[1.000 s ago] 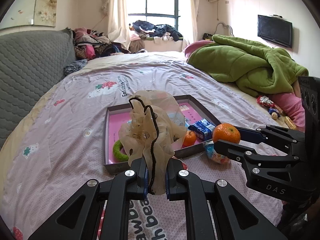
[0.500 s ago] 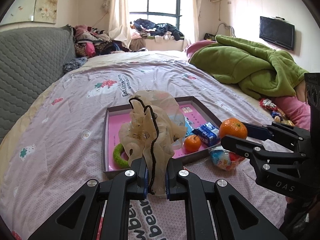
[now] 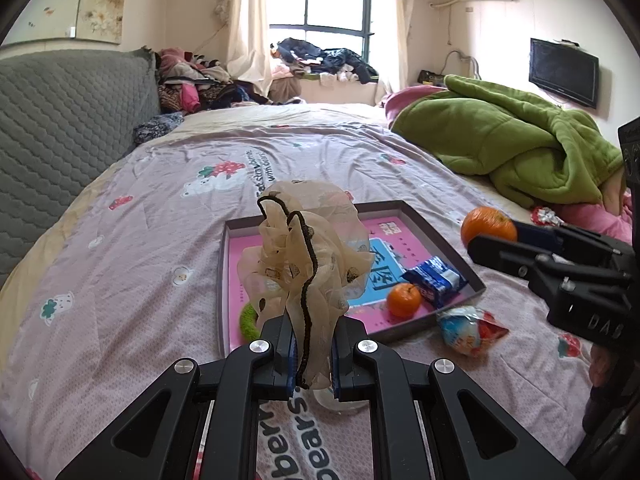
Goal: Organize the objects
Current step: 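Carry the mesh bag with the left tool while the right tool carries the tangerine over the box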
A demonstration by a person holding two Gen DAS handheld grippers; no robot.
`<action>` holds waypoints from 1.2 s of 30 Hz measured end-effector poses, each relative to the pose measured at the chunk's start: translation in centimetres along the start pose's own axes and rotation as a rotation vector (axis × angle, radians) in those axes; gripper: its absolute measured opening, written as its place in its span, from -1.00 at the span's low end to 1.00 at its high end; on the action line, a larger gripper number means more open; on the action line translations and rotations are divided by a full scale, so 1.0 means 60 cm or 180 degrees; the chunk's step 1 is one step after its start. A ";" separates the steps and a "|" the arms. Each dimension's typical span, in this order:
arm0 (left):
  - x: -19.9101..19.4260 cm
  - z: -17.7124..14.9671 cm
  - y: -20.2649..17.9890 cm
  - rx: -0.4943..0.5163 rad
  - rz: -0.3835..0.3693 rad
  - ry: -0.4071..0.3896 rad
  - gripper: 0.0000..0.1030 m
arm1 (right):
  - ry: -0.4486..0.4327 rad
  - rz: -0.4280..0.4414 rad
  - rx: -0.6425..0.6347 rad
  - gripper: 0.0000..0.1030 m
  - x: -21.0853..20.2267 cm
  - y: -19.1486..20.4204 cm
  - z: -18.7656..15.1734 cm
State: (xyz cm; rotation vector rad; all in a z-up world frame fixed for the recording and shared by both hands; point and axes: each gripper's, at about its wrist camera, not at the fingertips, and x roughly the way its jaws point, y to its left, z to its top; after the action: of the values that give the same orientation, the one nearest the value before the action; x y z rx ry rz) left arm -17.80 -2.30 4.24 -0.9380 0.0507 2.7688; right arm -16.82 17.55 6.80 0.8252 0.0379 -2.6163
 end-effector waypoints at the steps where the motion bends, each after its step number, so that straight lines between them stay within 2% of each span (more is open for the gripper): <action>1: 0.003 0.001 0.002 -0.0007 0.0000 0.0011 -0.77 | -0.0004 -0.0015 -0.0011 -0.21 0.003 -0.002 0.005; 11: 0.028 0.020 0.004 -0.0010 -0.0032 0.0029 -0.77 | -0.0027 -0.0096 -0.0038 -0.21 0.033 -0.029 0.031; 20: 0.066 0.029 0.010 -0.0060 -0.0132 0.0087 -0.77 | 0.0022 -0.0096 -0.0012 -0.21 0.068 -0.044 0.031; 36: 0.139 0.038 0.058 -0.0217 -0.0064 0.0156 -0.75 | 0.0268 0.0037 -0.0128 -0.21 0.153 0.015 -0.001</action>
State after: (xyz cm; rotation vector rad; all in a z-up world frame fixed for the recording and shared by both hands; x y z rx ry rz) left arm -26.38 -3.82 0.89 -1.0174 -0.0451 2.7449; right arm -23.31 13.41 1.73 0.9183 0.1084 -2.5601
